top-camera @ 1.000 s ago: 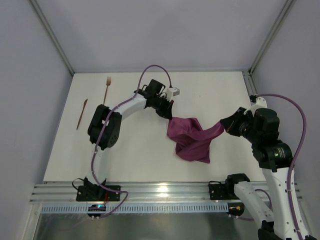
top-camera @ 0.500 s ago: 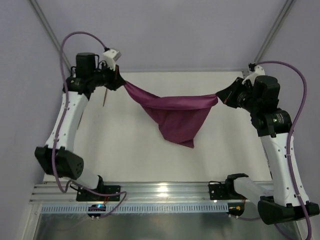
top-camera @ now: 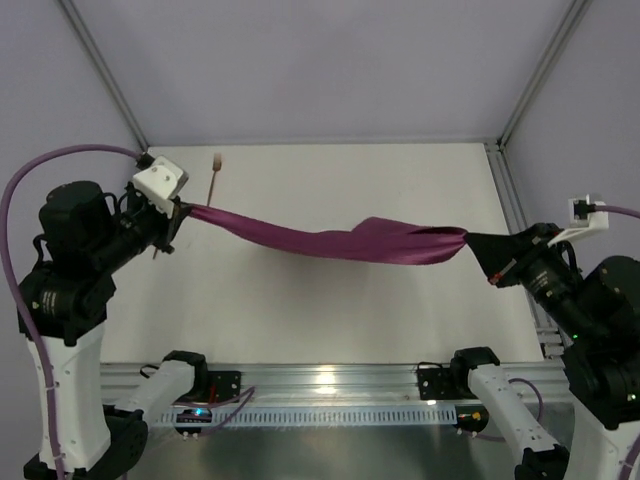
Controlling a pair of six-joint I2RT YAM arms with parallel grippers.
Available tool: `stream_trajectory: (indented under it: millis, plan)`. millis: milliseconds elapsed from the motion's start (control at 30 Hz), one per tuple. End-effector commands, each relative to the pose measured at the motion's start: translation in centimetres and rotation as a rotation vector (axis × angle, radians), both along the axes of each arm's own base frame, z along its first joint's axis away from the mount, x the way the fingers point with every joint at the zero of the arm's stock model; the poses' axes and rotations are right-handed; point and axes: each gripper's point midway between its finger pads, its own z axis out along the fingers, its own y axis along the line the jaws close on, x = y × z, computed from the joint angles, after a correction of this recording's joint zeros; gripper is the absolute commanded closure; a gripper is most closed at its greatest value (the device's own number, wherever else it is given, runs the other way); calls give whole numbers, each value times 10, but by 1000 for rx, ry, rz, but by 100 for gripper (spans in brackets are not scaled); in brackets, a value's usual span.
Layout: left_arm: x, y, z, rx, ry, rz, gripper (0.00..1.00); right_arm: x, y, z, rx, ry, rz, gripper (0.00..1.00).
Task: Fold the napkin into a case and place the utensils inside
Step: Flatten out the crumpled napkin at the center of the board.
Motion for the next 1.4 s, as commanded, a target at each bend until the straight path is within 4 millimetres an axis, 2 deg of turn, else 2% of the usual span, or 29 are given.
stream_trajectory:
  millis: [0, 100, 133, 233, 333, 433, 500, 533, 600, 667, 700, 733, 767, 800, 833, 867, 900, 933, 1000, 1033, 1067, 1100, 1133, 1167, 1233, 1267, 1333, 1367]
  plan:
    - [-28, 24, 24, 55, -45, 94, 100, -37, -2, 13, 11, -14, 8, 96]
    - [-42, 32, 49, 31, -102, 138, 100, -53, -3, 25, 32, -37, 8, 96]
    - [-51, 36, 69, 11, -159, 161, 100, -55, -1, 27, 38, -44, 21, 96]
    - [-60, 47, 96, -4, -235, 217, 100, -50, 5, 34, 58, -50, 49, 96]
    - [-50, 51, 102, -1, -251, 250, 100, -33, 12, 34, 73, -48, 82, 96]
    - [-20, 48, 87, 5, -202, 259, 100, 5, 18, 27, 87, -21, 86, 96]
    - [10, 43, 63, 12, -124, 268, 100, 44, 19, 14, 88, 13, 63, 96]
    - [25, 42, 62, 9, -129, 271, 100, 59, 19, 8, 94, 32, 52, 96]
    - [59, 37, 36, 20, -63, 281, 100, 102, 21, -14, 98, 87, 29, 96]
    - [90, 34, 31, 7, -77, 288, 100, 130, 22, -31, 111, 127, 4, 96]
    - [104, 31, 18, 8, -50, 289, 100, 156, 23, -49, 108, 164, -11, 96]
    - [130, 26, 8, 2, -38, 280, 100, 170, 20, -58, 104, 179, -38, 96]
    - [144, 26, 0, -1, -20, 287, 100, 183, 19, -68, 97, 197, -54, 96]
    - [157, 25, -7, -13, -3, 291, 100, 206, 19, -86, 88, 231, -74, 96]
    - [180, 22, -28, -13, 51, 287, 100, 219, 15, -97, 76, 249, -104, 96]
    - [193, 21, -34, -19, 61, 290, 100, 229, 14, -105, 66, 264, -113, 96]
    - [204, 24, -42, -38, 83, 300, 100, 249, 15, -128, 56, 305, -118, 96]
    - [222, 23, -67, -33, 142, 299, 100, 258, 16, -140, 54, 332, -119, 96]
    - [238, 24, -87, -57, 185, 293, 100, 276, 21, -160, 49, 373, -101, 96]
    - [243, 29, -100, -70, 216, 305, 100, 288, 23, -188, 41, 438, -100, 96]
    - [250, 27, -119, -81, 263, 293, 100, 295, 25, -198, 38, 460, -95, 96]
    - [253, 29, -130, -90, 287, 295, 100, 300, 26, -211, 29, 484, -91, 96]
    - [252, 32, -145, -102, 329, 299, 100, 306, 26, -235, 17, 537, -94, 96]
    - [253, 33, -160, -101, 363, 297, 100, 308, 27, -245, 12, 555, -90, 96]
    - [249, 31, -178, -109, 401, 278, 100, 309, 26, -264, 0, 589, -88, 96]
    - [243, 31, -194, -99, 435, 267, 100, 306, 27, -277, -4, 616, -88, 96]
    - [236, 25, -204, -105, 455, 232, 100, 304, 25, -281, -6, 611, -93, 96]
    - [230, 24, -217, -101, 485, 226, 100, 300, 24, -285, -8, 617, -96, 96]
